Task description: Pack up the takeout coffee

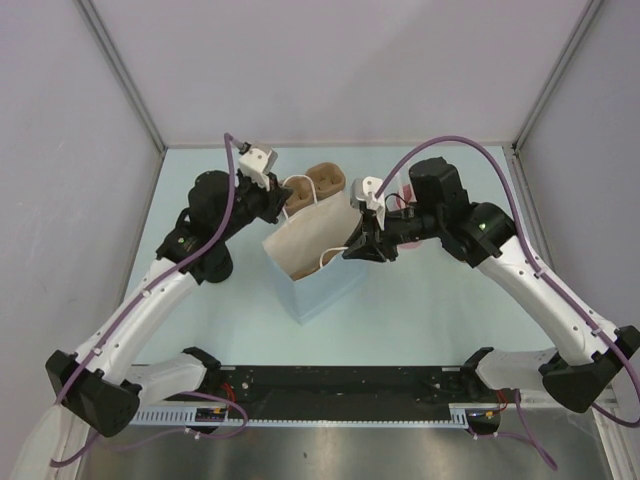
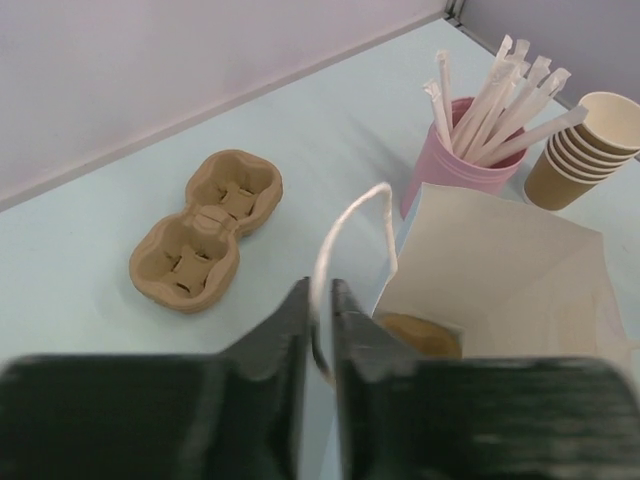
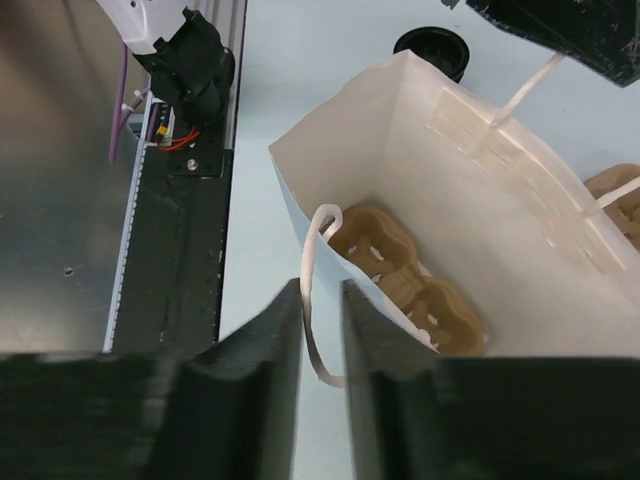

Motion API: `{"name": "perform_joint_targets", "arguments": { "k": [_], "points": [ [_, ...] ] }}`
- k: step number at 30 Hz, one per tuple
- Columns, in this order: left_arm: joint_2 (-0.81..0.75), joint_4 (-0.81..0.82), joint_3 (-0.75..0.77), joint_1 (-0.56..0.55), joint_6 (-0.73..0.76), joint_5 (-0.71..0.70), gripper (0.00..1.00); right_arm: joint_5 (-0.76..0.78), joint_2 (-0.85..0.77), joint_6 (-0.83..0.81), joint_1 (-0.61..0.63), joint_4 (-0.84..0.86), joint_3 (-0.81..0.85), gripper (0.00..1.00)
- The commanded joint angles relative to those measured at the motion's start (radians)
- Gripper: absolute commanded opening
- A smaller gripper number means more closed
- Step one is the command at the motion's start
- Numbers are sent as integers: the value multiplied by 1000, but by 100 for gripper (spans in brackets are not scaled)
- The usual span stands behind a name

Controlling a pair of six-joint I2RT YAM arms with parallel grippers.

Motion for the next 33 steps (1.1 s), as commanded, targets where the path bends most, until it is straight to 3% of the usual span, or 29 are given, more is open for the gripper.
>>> {"name": "perform_joint_targets", "arguments": {
  "k": [1, 3, 9, 18, 24, 33],
  "points": [
    [29, 17, 47, 4, -11, 16, 0, 61, -13, 22, 10, 52, 5, 9],
    [70, -19, 126, 4, -7, 16, 0, 93, -22, 40, 9, 79, 14, 0],
    [178, -153, 384, -3, 13, 58, 0, 137, 16, 66, -2, 37, 193, 0],
    [138, -96, 351, -28, 6, 65, 0, 132, 2, 71, -2, 15, 237, 0],
    [152, -56, 168, -31, 29, 44, 3, 188, -2, 30, 12, 44, -4, 0],
    [208, -96, 332, -32, 90, 36, 5, 200, -47, 26, 38, 58, -19, 0]
  ]
}}
